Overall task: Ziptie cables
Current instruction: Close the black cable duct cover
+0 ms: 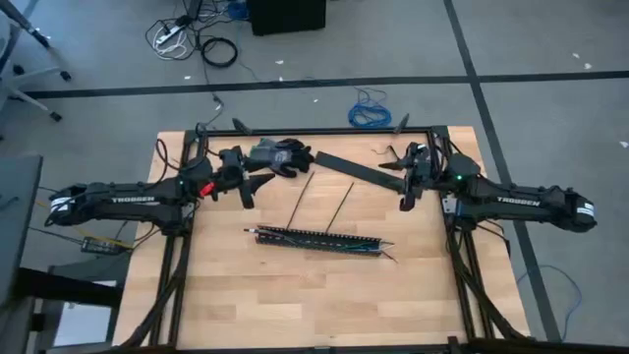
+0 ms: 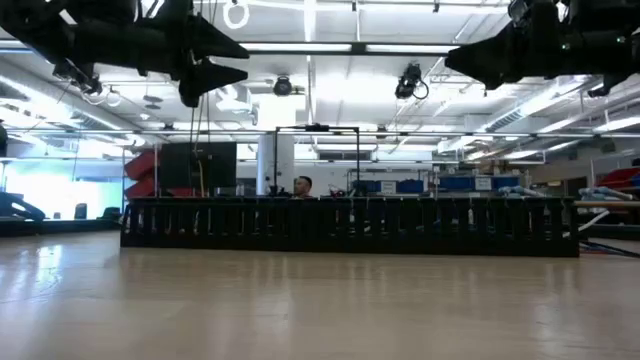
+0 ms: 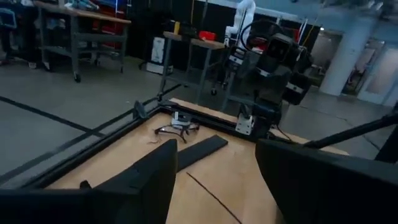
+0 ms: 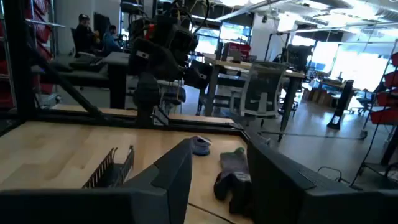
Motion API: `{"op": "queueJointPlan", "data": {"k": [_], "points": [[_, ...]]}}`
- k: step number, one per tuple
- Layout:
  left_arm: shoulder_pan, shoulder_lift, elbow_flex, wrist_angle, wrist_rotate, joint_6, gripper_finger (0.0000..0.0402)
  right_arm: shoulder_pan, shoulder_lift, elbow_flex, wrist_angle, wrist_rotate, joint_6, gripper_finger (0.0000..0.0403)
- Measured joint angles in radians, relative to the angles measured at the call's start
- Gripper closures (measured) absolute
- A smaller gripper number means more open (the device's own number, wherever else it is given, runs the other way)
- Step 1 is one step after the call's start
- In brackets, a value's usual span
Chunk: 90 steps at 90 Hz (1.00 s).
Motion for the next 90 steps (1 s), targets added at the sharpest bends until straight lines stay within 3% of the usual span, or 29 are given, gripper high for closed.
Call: {"op": "queueJointPlan", "data": {"k": [33,54,90], "points": [[0.000,0.000,0.000,0.037,0.060,-0.013,0.0188,0.002,0.000,0.000,0.085,0.001,0.001,0.0254],[0.000,0.001,0.000,0.046,0.059,0.092,0.0188,0.002,0.012,0.000,0.086,0.009,-0.006,0.0253],[0.000,0.001,0.000,0.042,-0.096,0.194,0.0188,0.001,0.012,0.000,0.103,0.031,-0.009,0.0254]]}}
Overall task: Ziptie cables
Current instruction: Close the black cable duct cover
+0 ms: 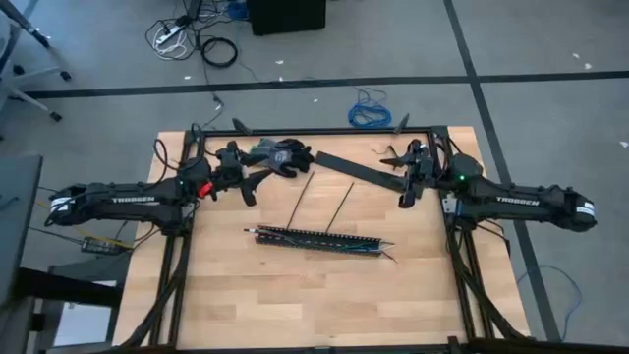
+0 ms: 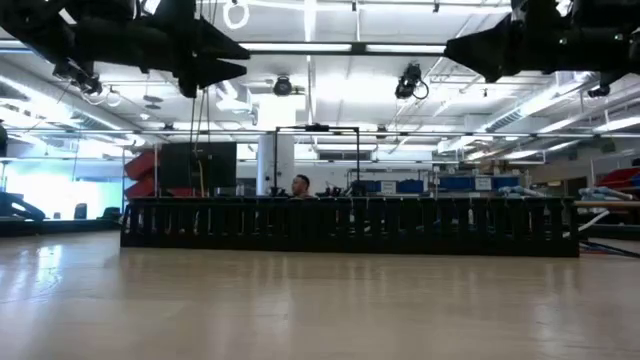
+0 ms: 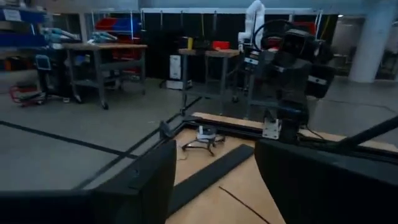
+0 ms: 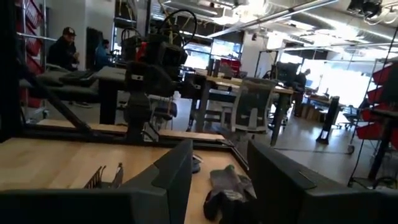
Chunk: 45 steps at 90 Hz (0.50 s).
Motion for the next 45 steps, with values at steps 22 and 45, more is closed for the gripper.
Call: {"op": "queueJointPlan", "data": {"k": [22,45], "points": [[0.001,0.014,0.000,0.019,-0.013,0.003,0.0188,-0.001,0.000,0.000,0.041,0.102,-0.010,0.0254],[0.001,0.002,0.009,0.006,-0.012,-0.023,0.0188,-0.018,0.031,0.000,-0.046,0.106,0.030,0.0255]]}}
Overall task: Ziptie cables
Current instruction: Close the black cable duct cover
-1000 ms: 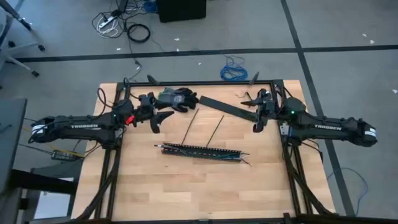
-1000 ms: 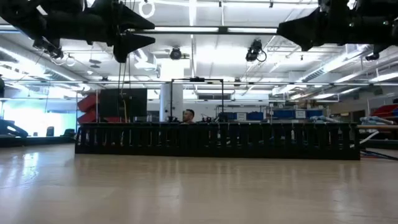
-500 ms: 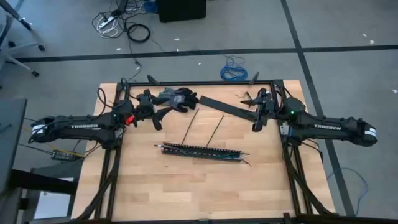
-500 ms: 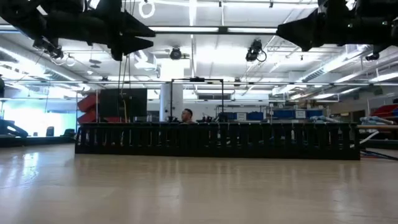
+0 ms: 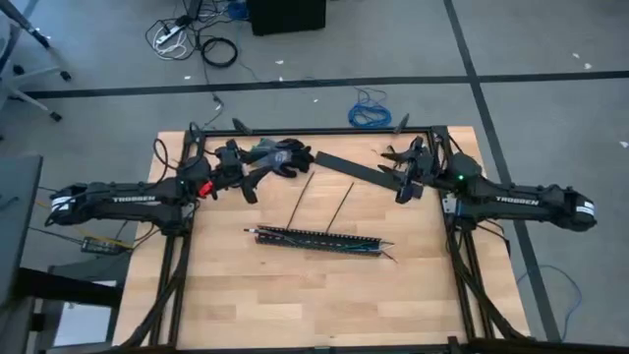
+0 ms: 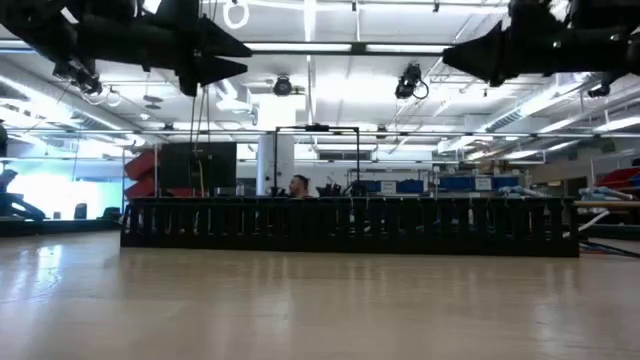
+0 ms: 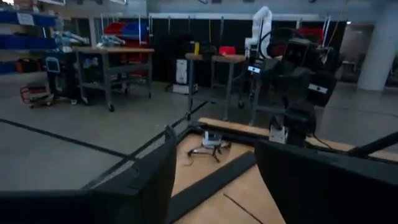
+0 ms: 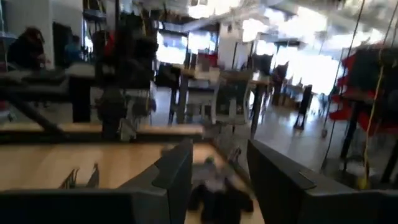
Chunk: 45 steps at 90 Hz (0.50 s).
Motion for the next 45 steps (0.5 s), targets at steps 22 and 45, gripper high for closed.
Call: {"op": "queueJointPlan", "data": {"k": [22,45], "points": [[0.000,-0.094,0.000,-0.164,-0.038,-0.007,0.0188,-0.068,0.139,0.008,-0.055,-0.023,0.063,0.0246],[0.000,-0.096,0.000,-0.182,-0.040,0.000,0.0188,-0.114,0.322,0.160,-0.213,0.003,0.015,0.0184]]}}
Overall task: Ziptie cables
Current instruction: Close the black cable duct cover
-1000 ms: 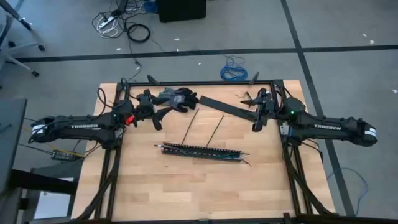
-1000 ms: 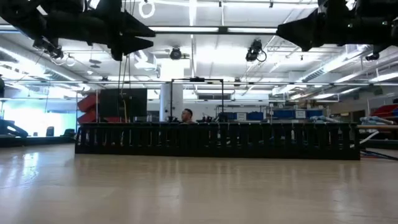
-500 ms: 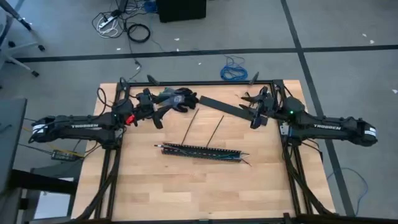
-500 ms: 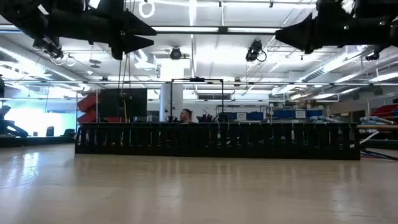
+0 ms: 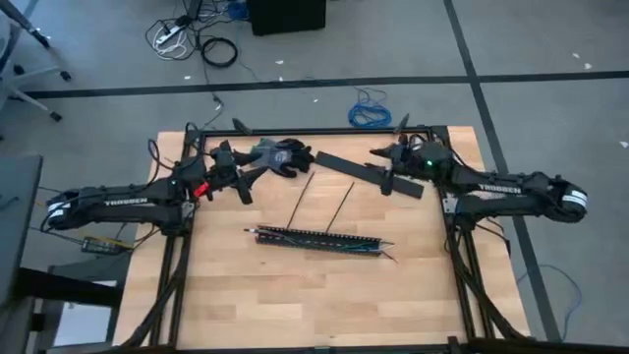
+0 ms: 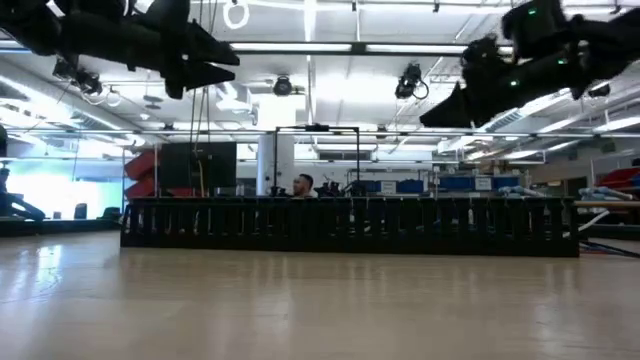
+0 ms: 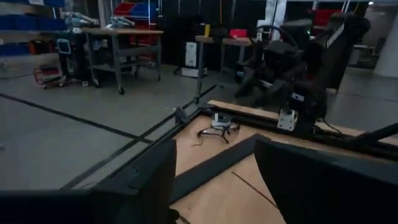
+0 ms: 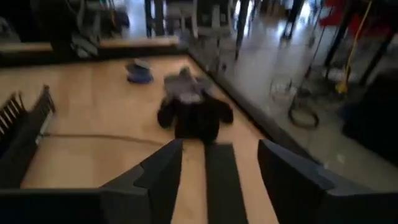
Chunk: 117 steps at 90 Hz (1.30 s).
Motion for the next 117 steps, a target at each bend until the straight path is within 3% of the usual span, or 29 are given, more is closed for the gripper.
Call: {"op": "queueJointPlan", "data": {"k": [14,33,54,75,117], "points": [[0.000,0.002,-0.001,-0.022,0.032,0.023,0.0188,-0.020,0.109,0.090,-0.135,-0.004,-0.026,0.0141],[0.000,0.002,-0.001,-0.083,0.041,0.044,0.0188,-0.085,0.240,0.108,-0.157,0.009,-0.046,0.0108],[0.000,0.003,-0.001,-0.167,0.040,0.047,0.0188,-0.139,0.407,0.112,-0.069,-0.001,-0.058,0.0106],[0.000,0.003,-0.001,-0.162,0.045,0.046,0.0188,-0.132,0.584,0.209,-0.078,-0.018,-0.071,0.0103],[0.000,0.003,-0.001,-0.170,0.047,0.040,0.0188,-0.132,0.741,0.276,-0.093,-0.097,-0.101,0.0106]]}}
